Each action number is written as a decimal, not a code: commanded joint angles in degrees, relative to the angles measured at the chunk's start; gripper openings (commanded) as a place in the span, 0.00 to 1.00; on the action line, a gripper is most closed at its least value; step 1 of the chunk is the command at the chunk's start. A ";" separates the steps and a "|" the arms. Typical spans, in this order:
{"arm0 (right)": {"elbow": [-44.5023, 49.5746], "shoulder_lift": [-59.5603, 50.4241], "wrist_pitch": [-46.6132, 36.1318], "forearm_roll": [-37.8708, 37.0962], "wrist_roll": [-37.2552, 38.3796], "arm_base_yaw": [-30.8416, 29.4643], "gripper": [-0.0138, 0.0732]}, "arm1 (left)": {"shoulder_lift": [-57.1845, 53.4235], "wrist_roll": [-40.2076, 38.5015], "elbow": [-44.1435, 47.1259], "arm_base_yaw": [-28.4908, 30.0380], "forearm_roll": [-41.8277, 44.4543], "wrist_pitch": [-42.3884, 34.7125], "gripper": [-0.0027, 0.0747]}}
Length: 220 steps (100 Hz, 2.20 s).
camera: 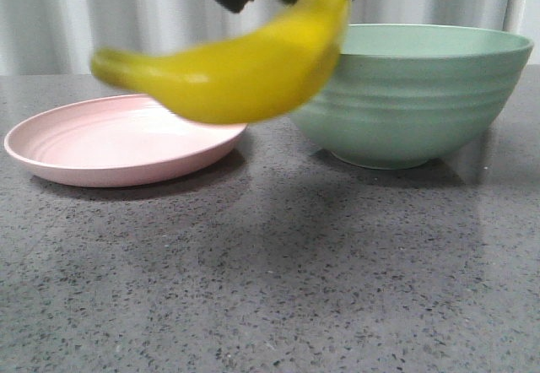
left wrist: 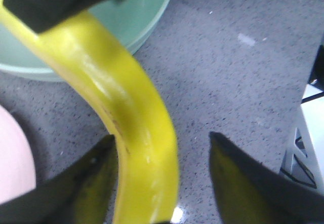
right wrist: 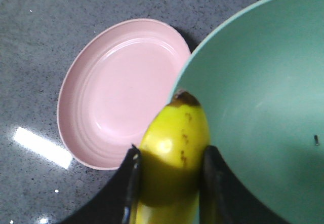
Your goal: Transfer banana from pink plate to green bowl
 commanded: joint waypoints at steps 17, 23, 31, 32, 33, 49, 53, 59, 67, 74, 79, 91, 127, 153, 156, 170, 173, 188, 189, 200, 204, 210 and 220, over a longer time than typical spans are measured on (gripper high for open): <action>-3.24 -1.41 -3.05 0.00 -1.04 -2.81 0.07 | -2.58 -0.14 -6.45 -0.27 -1.55 1.70 0.66; -4.48 -1.41 -2.79 0.00 -1.04 -4.42 0.07 | -2.58 -0.55 -8.01 -0.27 -1.28 2.53 0.66; -6.37 -1.41 -2.72 -0.14 -1.04 -6.72 0.07 | -2.58 -0.96 -9.95 -0.27 -1.28 2.80 0.66; -6.53 -1.41 -2.72 -0.14 -1.04 -6.95 0.07 | -2.58 -0.96 -10.05 -0.27 -1.28 2.80 0.66; -6.89 -1.41 -2.72 -0.17 -1.04 -7.40 0.07 | -2.58 -0.96 -10.25 -0.27 -1.28 2.80 0.66; -10.16 -1.41 -3.52 -1.21 -1.04 -12.69 0.07 | -2.58 -0.99 -10.94 -0.27 -1.28 2.80 0.66; -10.49 -1.41 -4.01 -1.88 -1.04 -13.77 0.07 | -2.58 -0.99 -10.94 -0.27 -1.28 2.80 0.66; -10.70 -1.41 -4.57 -3.19 -1.04 -15.59 0.07 | -2.58 -1.08 -10.94 -0.27 -1.28 2.80 0.66; -10.70 -1.29 -4.94 -4.35 -1.04 -17.47 0.07 | -2.58 -1.21 -10.94 -0.27 -1.28 2.80 0.66; -10.70 -1.29 -5.05 -5.22 -1.04 -18.27 0.07 | -2.58 -1.44 -10.94 -0.27 -1.28 2.80 0.66; -10.70 -1.29 -5.33 -6.27 -1.04 -18.36 0.07 | -2.58 -1.44 -10.94 -0.27 -1.28 2.54 0.66; -10.70 -1.21 -5.46 -7.39 -1.04 -18.36 0.26 | -2.58 -1.44 -10.94 -0.27 -1.28 2.14 0.66; -10.70 0.91 -3.61 -7.54 -1.04 -18.36 0.61 | -2.58 -1.48 -10.94 -0.27 -1.49 1.42 0.66; -10.70 0.47 -2.18 -8.05 -1.04 -18.36 0.60 | -2.58 -1.99 -10.94 -0.27 -1.49 1.30 0.66; -10.70 0.45 -1.54 -8.38 -1.04 -18.36 0.57 | -2.58 -2.38 -10.94 -0.27 -1.27 1.30 0.65; -10.70 -0.89 2.36 -10.22 -1.04 -18.36 0.30 | -2.58 -6.09 -10.94 -0.27 2.30 1.07 0.36; -10.70 -1.21 2.84 -10.67 -1.04 -18.36 0.24 | -2.70 -7.16 -10.94 -0.27 3.14 1.07 0.26; -10.42 -4.00 5.45 -12.82 -1.04 -18.36 0.07 | -3.81 -7.42 -10.94 -0.27 3.87 1.07 0.01; -10.21 -4.14 5.45 -12.94 -1.04 -18.36 0.07 | -4.09 -7.42 -10.94 -0.27 3.87 1.07 0.01; -7.10 -7.87 3.95 -13.10 -2.56 -18.36 0.07 | -5.66 -7.52 -10.83 -0.27 4.27 0.15 0.01; -5.65 -9.19 3.12 -13.10 -3.35 -18.36 0.07 | -6.70 -8.40 -10.09 -0.27 4.96 -0.92 0.01; -2.45 -11.59 1.37 -13.10 -3.71 -18.36 0.07 | -8.65 -9.94 -8.35 -0.27 6.26 -3.92 0.01; 3.77 -16.89 -3.43 -13.21 -3.71 -18.36 0.07 | -12.81 -11.79 -2.82 -0.27 8.86 -9.93 0.01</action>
